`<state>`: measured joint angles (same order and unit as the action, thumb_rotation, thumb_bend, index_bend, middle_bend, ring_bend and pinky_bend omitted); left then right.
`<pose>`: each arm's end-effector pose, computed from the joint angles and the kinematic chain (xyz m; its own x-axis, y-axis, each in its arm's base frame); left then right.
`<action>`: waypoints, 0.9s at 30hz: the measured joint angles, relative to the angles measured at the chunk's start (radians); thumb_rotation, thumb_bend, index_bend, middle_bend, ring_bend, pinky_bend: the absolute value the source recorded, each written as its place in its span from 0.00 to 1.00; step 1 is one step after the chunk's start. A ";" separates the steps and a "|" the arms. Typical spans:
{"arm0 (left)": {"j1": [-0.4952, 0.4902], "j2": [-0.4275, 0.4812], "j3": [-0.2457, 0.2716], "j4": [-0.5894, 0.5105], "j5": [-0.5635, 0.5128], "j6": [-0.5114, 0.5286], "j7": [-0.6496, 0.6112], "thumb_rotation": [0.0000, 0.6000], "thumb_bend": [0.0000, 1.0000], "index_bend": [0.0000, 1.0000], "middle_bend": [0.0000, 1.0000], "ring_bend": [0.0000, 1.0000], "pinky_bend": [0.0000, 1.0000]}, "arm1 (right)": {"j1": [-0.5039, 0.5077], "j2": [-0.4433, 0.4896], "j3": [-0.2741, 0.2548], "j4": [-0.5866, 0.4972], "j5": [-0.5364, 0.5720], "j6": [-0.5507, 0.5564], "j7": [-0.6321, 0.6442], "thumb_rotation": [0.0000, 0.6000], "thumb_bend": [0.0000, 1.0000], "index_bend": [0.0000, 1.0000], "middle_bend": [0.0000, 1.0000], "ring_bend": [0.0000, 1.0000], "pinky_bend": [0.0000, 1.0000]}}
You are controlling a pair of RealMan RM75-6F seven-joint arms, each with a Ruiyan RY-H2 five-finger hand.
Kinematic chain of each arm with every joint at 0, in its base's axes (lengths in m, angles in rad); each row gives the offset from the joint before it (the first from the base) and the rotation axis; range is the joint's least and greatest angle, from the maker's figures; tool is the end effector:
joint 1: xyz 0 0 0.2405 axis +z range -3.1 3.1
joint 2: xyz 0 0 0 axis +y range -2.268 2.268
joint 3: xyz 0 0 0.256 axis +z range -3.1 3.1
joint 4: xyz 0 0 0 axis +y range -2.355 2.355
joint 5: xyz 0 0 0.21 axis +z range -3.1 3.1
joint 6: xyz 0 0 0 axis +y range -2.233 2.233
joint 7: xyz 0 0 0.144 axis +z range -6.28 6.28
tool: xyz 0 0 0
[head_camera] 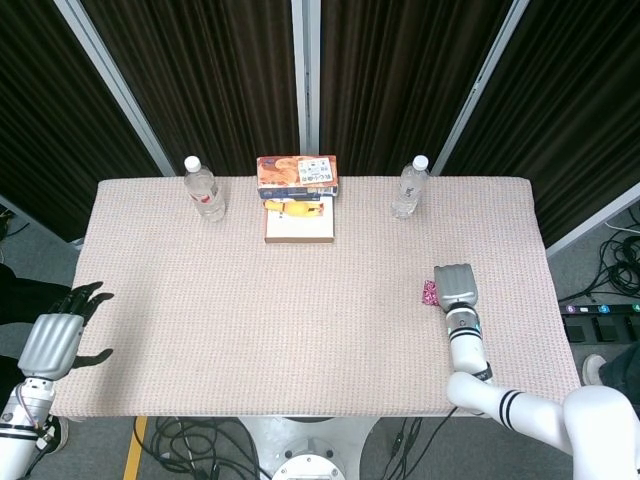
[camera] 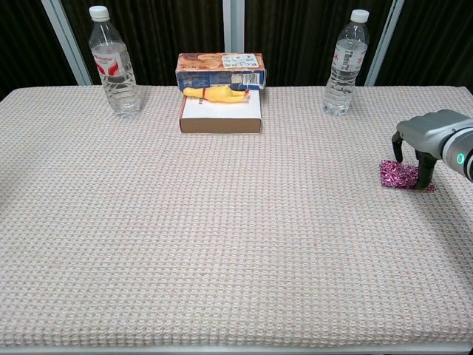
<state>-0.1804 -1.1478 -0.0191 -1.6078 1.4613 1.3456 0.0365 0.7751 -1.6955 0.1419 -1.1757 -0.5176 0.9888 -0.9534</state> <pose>-0.3064 0.2024 0.1295 0.4105 0.1357 0.9017 0.9119 -0.0636 -0.4055 -0.2459 -0.3682 -0.0315 0.7297 -0.4066 0.5497 -0.6139 -0.0355 0.7886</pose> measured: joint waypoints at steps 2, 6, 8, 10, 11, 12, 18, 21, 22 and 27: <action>0.000 0.000 0.000 0.000 0.000 0.000 0.000 1.00 0.06 0.26 0.22 0.13 0.26 | 0.000 0.000 0.000 0.000 0.002 0.000 -0.002 1.00 0.03 0.39 1.00 1.00 1.00; 0.000 0.001 0.000 -0.001 0.000 0.001 0.000 1.00 0.06 0.26 0.22 0.13 0.26 | 0.000 -0.003 -0.003 0.002 0.008 0.000 -0.010 1.00 0.02 0.39 1.00 1.00 1.00; 0.001 0.001 0.000 -0.001 0.000 0.001 0.000 1.00 0.06 0.26 0.22 0.13 0.26 | 0.000 -0.005 -0.003 0.003 0.012 -0.001 -0.013 1.00 0.02 0.38 1.00 1.00 1.00; 0.001 0.001 -0.001 0.000 0.000 0.001 0.000 1.00 0.06 0.26 0.22 0.13 0.26 | 0.001 -0.007 -0.003 0.006 0.015 -0.002 -0.014 1.00 0.02 0.38 1.00 1.00 1.00; 0.001 0.001 -0.001 0.000 0.000 0.002 0.000 1.00 0.06 0.26 0.22 0.13 0.26 | 0.001 -0.009 -0.004 0.009 0.015 -0.003 -0.015 1.00 0.02 0.38 1.00 1.00 1.00; 0.001 0.001 -0.001 0.000 -0.001 0.002 0.000 1.00 0.06 0.26 0.22 0.13 0.26 | 0.001 -0.010 -0.004 0.010 0.017 -0.003 -0.016 1.00 0.02 0.37 1.00 1.00 1.00; 0.001 0.001 -0.001 0.001 -0.002 0.001 -0.001 1.00 0.06 0.26 0.22 0.13 0.26 | 0.001 -0.013 -0.004 0.014 0.018 -0.004 -0.019 1.00 0.02 0.36 1.00 1.00 1.00; 0.001 0.001 -0.001 0.000 -0.001 0.002 -0.001 1.00 0.06 0.26 0.22 0.13 0.26 | 0.002 -0.013 -0.003 0.010 0.017 -0.003 -0.019 1.00 0.02 0.35 1.00 1.00 1.00; 0.001 0.001 -0.001 0.000 -0.002 0.002 -0.001 1.00 0.06 0.26 0.22 0.13 0.26 | 0.002 -0.012 -0.003 0.008 0.016 -0.002 -0.018 1.00 0.02 0.35 1.00 1.00 1.00; 0.001 0.002 -0.002 -0.001 0.000 0.004 -0.002 1.00 0.06 0.26 0.22 0.13 0.26 | 0.001 0.006 0.004 -0.028 0.004 0.013 -0.010 1.00 0.02 0.35 1.00 1.00 1.00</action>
<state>-0.1793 -1.1461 -0.0207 -1.6084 1.4610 1.3492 0.0343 0.7765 -1.6900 0.1463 -1.2032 -0.5137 1.0017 -0.9635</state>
